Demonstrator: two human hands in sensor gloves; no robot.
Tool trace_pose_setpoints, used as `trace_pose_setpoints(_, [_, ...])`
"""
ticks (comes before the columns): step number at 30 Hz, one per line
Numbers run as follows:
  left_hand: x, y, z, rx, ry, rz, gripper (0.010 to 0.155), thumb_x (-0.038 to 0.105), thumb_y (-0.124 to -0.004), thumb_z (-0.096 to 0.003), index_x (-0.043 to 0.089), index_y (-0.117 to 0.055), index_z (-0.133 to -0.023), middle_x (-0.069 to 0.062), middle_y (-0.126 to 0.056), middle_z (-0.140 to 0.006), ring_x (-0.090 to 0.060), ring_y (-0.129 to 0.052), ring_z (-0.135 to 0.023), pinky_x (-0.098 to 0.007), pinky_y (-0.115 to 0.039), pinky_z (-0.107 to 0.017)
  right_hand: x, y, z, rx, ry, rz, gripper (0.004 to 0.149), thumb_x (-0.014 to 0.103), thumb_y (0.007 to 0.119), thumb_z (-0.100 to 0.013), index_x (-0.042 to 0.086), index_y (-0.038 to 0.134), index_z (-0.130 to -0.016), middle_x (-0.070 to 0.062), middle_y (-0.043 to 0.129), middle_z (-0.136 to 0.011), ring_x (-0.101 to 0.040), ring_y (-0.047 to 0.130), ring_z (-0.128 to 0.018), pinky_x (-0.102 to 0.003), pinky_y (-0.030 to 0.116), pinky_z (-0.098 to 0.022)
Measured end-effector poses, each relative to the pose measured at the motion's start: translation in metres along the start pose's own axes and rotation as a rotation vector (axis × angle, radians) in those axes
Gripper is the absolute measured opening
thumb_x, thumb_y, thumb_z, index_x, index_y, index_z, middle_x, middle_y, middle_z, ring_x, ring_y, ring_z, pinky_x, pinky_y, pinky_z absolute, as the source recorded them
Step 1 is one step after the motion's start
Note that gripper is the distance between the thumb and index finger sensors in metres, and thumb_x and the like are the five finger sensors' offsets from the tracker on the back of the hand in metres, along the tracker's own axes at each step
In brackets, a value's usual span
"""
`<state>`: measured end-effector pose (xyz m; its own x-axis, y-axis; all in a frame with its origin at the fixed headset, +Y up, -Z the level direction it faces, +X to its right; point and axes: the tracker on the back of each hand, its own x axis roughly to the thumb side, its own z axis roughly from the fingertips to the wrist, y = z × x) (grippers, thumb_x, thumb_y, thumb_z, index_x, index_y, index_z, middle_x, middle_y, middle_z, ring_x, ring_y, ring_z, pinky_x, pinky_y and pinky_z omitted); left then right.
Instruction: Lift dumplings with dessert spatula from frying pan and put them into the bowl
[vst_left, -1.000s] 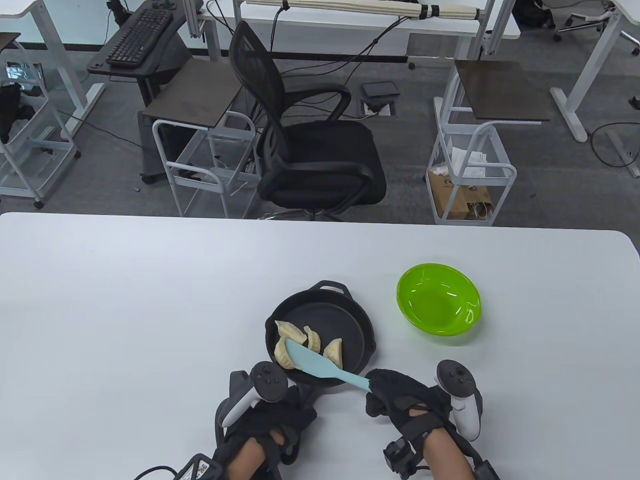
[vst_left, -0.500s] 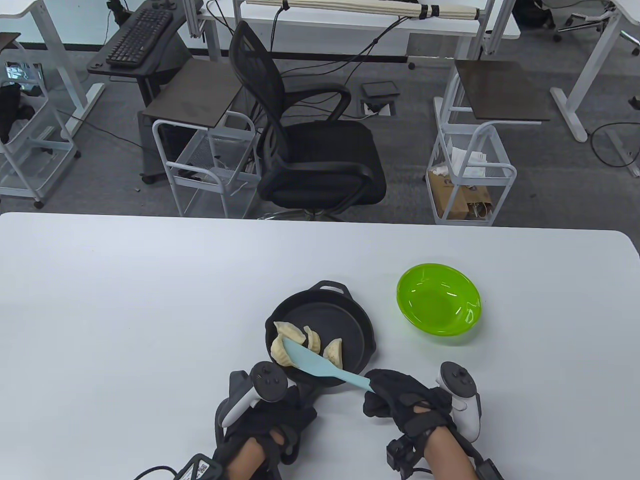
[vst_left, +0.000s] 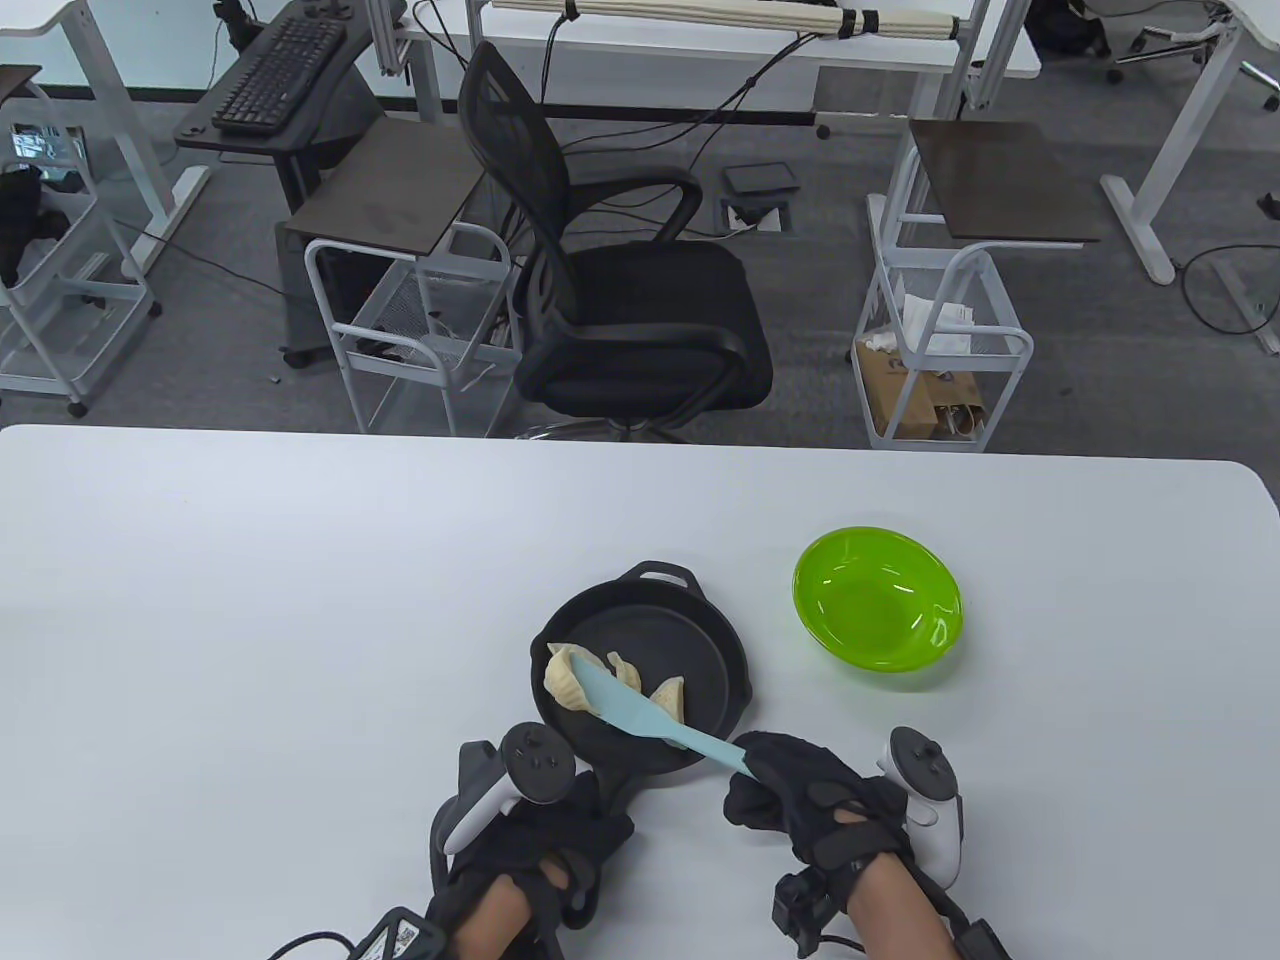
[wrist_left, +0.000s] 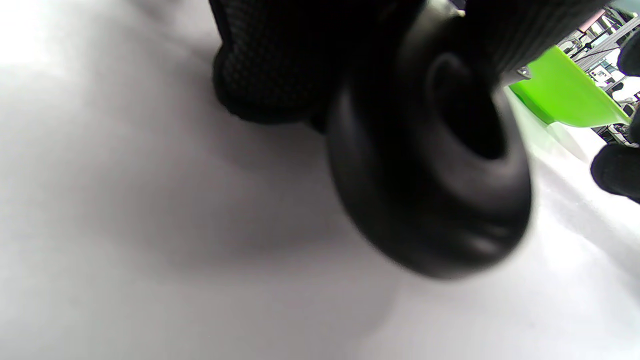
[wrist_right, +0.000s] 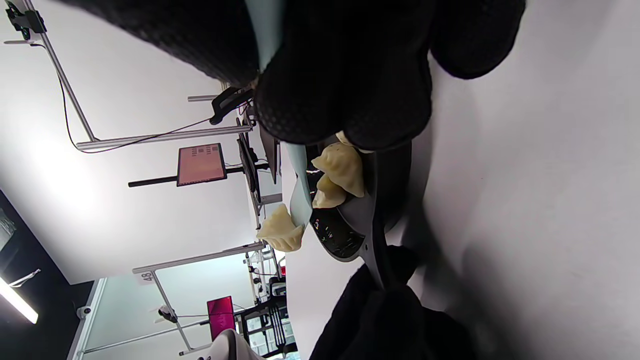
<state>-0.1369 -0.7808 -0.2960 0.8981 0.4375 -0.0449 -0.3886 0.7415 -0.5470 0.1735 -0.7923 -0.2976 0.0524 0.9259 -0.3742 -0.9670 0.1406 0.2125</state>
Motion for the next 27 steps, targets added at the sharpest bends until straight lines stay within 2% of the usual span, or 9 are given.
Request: trace_pose_setpoints(27, [0.0000, 0.0000, 0.0000, 0.000, 0.000, 0.000, 0.077, 0.066, -0.074, -0.0460, 0.023, -0.055, -0.107, 0.009, -0.100, -0.067, -0.018, -0.094, -0.052, -0.056, -0.024, -0.080, -0.0015, -0.0081, 0.0099, -0.139, -0.066, -0.217, 0.054, 0.035, 0.068, -0.061, 0.001, 0.056, -0.101, -0.010, 0.085, -0.080, -0.040, 0.086, -0.074, -0.064, 0.058, -0.069])
